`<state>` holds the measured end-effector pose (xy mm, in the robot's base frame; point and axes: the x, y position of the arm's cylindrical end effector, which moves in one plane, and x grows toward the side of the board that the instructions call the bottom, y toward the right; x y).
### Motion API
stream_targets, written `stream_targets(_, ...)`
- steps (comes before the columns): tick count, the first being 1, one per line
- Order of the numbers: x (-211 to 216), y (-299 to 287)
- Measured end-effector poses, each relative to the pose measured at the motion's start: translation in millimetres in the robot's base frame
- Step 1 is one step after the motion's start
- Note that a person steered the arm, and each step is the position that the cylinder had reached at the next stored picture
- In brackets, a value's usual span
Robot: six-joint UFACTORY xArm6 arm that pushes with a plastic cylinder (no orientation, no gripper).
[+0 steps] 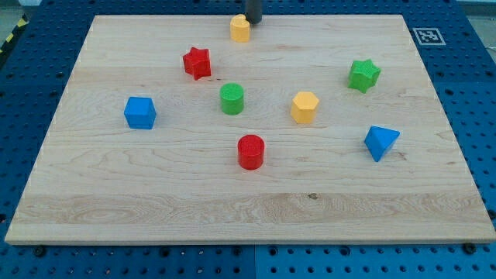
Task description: Move the yellow heart to the left and slightly down
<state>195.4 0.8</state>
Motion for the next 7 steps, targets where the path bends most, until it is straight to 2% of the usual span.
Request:
stream_targets(2, 10.1, -26.5)
stream_targets(5, 49.2, -17.3)
stream_targets(7, 49.2, -3.5)
